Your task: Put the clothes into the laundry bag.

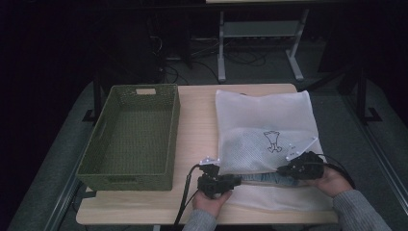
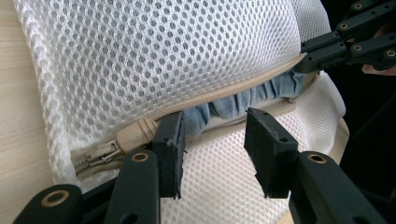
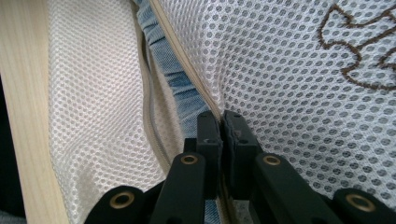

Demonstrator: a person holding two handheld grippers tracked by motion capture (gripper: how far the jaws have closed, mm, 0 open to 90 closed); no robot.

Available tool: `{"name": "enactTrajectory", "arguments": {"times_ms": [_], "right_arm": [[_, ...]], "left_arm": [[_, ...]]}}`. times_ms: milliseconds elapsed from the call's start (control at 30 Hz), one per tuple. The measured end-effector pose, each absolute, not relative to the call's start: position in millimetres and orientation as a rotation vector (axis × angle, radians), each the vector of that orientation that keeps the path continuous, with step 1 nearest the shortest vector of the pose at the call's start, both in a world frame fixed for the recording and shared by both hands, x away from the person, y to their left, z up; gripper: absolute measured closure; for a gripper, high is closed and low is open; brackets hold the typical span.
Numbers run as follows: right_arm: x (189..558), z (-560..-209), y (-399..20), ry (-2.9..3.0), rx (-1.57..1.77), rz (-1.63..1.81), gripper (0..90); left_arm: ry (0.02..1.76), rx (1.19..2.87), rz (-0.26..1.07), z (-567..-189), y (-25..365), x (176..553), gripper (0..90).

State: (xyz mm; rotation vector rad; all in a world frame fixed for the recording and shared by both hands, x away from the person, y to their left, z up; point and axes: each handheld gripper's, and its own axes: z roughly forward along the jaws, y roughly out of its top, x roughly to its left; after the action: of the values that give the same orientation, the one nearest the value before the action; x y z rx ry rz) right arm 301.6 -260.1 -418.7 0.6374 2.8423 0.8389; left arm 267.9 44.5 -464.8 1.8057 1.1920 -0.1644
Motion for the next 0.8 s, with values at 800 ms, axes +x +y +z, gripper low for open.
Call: {"name": "enactTrajectory", "arguments": {"times_ms": [800], "right_arm": [[301.4, -404.4, -265.0, 2.855, 0.675, 0.878, 72.2]], "left_arm": [[1.137, 1.818, -0.216, -456.6, 49.2, 261.6, 56.2]]}}
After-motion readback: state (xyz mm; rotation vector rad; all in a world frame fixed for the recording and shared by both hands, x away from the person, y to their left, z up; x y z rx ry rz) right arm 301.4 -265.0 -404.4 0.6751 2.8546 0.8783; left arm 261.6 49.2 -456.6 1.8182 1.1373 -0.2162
